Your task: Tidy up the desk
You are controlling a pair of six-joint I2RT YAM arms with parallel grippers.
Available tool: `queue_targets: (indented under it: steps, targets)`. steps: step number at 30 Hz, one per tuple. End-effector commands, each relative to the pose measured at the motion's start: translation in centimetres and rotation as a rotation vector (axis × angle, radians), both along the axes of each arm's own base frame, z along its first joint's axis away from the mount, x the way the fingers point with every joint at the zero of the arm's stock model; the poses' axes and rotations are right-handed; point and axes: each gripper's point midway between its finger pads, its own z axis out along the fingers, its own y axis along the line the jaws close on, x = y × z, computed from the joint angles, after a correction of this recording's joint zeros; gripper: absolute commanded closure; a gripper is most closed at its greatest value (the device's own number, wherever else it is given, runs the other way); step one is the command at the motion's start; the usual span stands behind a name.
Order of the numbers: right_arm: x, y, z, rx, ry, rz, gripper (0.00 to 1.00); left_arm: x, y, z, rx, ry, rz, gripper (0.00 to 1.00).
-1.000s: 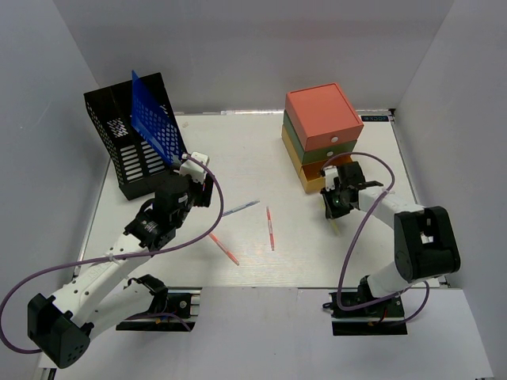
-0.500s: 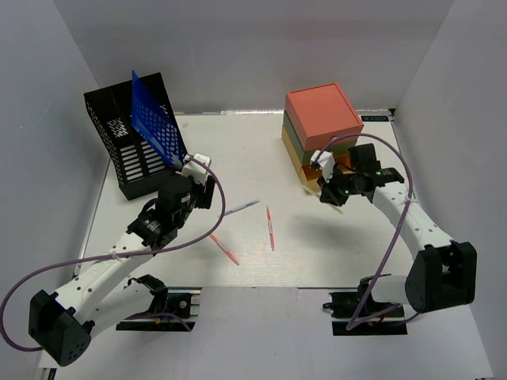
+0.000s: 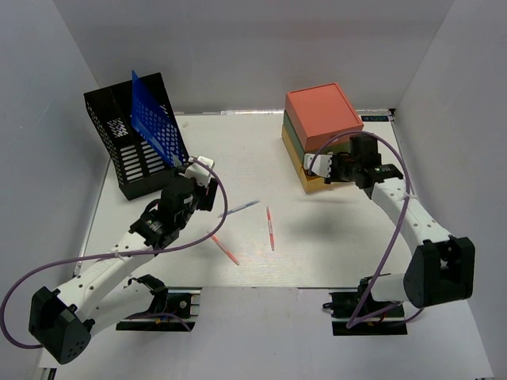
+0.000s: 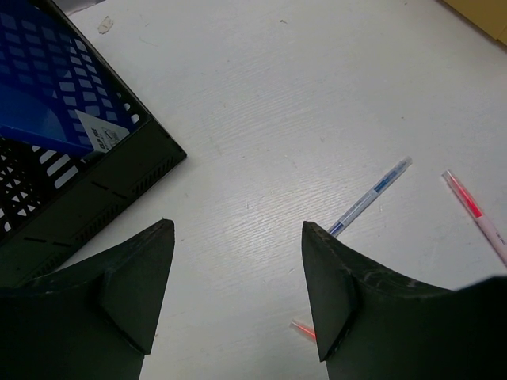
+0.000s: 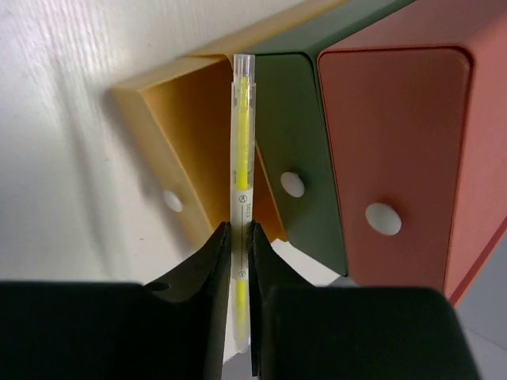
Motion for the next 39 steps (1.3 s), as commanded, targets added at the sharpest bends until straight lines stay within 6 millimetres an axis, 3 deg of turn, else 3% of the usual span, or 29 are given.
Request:
queue_targets:
  steps: [1, 6, 7, 16, 29, 39]
  targets:
    - [4.3, -0.7, 0.1, -0.147, -0.164, 0.064, 0.99, 0.0, -0.5, 0.0, -0.007, -0.012, -0.026, 0.25]
    - [5.0, -0.7, -1.2, -0.188, -0.165, 0.12, 0.98, 0.0, -0.6, -0.3, -0.001, -0.004, -0.03, 0.25]
    - [5.3, -0.5, -0.7, -0.183, -0.165, 0.128, 0.98, 0.1, -0.7, -0.6, 0.005, 0.005, -0.031, 0.25]
    - [6.5, -1.6, -4.1, -0.195, -0.077, 0.126, 0.96, 0.1, -0.9, -0.7, 0.0, 0.011, -0.036, 0.25]
    - [7.0, -1.3, -5.0, -0.18, -0.046, 0.143, 0.9, 0.1, -0.9, -1.0, 0.004, 0.017, -0.038, 0.24]
    - [7.0, -1.5, -5.6, -0.175, -0.005, 0.13, 0.74, 0.1, -1.0, -0.9, -0.005, 0.019, -0.038, 0.23]
